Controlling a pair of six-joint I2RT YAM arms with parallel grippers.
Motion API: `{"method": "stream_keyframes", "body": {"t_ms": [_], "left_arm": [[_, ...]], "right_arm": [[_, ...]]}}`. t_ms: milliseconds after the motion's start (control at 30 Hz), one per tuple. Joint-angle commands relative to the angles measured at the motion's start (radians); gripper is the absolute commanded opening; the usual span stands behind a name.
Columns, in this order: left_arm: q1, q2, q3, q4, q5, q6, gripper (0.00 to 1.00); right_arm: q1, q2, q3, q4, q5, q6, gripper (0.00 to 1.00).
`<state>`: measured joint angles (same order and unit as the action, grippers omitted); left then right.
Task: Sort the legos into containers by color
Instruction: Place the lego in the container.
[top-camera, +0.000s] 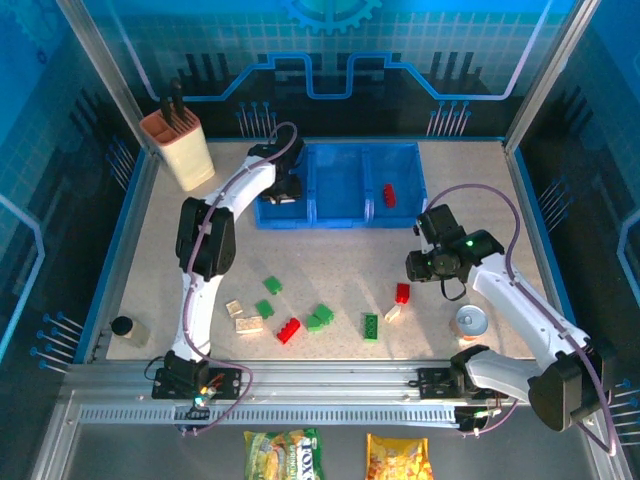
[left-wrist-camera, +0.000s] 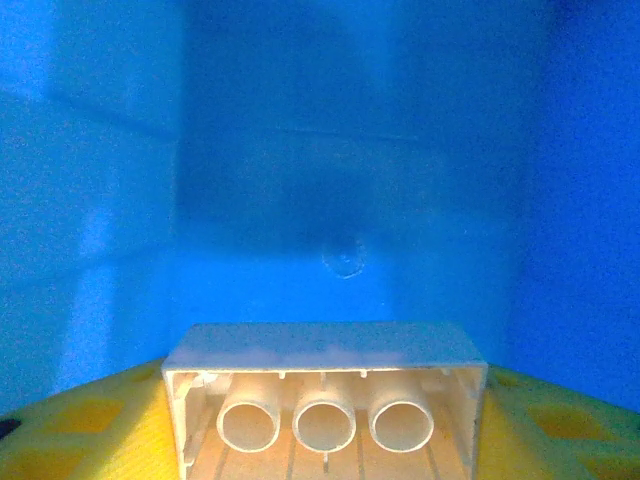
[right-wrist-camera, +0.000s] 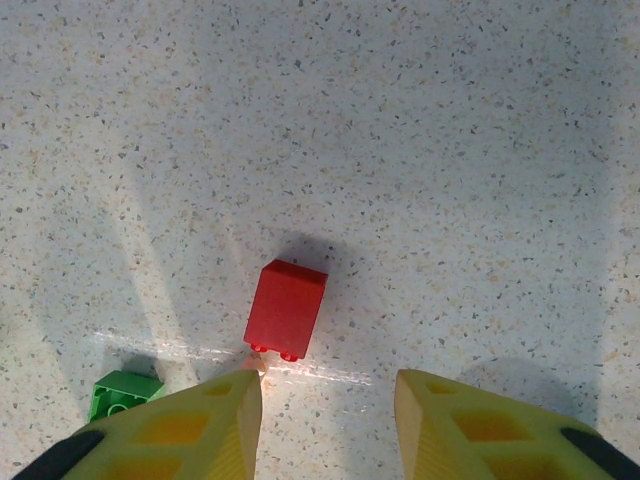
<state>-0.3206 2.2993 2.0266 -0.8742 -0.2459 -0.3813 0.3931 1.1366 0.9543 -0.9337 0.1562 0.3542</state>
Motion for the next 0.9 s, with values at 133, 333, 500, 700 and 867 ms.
{"method": "stream_keyframes", "body": {"t_ms": [133,333,500,700,867], "left_arm": [[0.015,0.071,0.095,0.023,0.012,0.053,0.57],[0.024,0.118,0.146,0.036,0.029,0.081,0.57],[0.029,0.158,0.197,0.014,0.041,0.092,0.57],[0.028,0.173,0.204,0.017,0.062,0.093,0.58],[0.029,0.174,0.225,0.004,0.068,0.091,0.61]], "right_arm": [[0.014,0.003,-0.011,-0.010,0.016,-0.014,0.41],[0.027,0.008,-0.012,-0.013,0.025,-0.010,0.41],[0.036,0.017,-0.010,-0.016,0.031,-0.008,0.41],[0.042,0.024,-0.008,-0.019,0.037,-0.005,0.41],[0.046,0.022,-0.006,-0.022,0.046,-0.002,0.41]]}}
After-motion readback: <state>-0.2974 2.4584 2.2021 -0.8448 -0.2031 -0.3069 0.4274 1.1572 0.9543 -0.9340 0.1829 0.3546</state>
